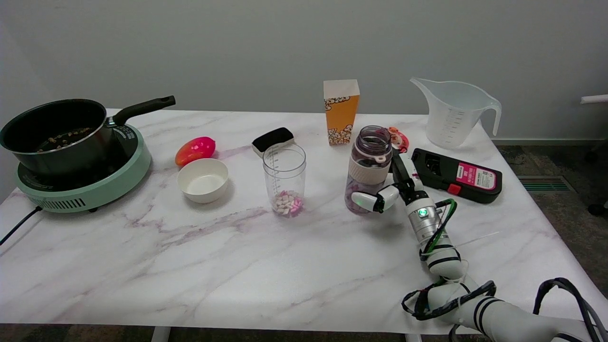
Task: Place the bottle onto the table.
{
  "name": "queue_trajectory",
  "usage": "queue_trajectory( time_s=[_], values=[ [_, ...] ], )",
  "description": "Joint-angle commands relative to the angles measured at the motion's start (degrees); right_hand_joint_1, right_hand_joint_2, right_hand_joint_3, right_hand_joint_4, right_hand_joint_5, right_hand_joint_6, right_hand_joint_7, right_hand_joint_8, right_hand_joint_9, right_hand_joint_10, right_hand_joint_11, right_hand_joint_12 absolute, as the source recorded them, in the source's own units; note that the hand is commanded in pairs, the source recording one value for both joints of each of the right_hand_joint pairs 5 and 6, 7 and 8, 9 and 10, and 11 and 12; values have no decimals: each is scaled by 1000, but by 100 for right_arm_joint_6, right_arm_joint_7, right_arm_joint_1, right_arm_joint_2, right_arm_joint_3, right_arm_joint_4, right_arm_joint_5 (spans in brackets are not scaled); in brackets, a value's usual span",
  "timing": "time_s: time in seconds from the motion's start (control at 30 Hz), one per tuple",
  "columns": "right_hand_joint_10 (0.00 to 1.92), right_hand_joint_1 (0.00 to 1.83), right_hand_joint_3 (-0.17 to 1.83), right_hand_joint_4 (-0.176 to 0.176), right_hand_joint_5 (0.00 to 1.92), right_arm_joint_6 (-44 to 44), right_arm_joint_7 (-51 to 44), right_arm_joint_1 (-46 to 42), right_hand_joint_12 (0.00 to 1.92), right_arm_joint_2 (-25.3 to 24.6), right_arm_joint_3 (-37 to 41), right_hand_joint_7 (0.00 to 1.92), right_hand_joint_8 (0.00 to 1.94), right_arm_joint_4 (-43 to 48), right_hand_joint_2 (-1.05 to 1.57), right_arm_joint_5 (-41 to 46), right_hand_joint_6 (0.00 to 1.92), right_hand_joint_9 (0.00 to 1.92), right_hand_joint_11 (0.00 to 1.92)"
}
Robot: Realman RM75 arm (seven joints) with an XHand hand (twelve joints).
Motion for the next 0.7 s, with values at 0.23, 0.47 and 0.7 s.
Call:
queue_trajectory(
  time_s=[0.23,0.47,0.7],
  values=[
    [607,1249,1245,0,397,-464,1,-355,510,1169,630,718,718,25,-550,53,397,607,510],
    [512,1255,1261,0,330,-376,10,-945,448,1515,1887,542,542,395,-638,53,330,512,448],
    [505,1309,1134,0,232,-384,598,-1484,478,1917,2420,514,514,1181,-537,3,232,505,478]
  ],
)
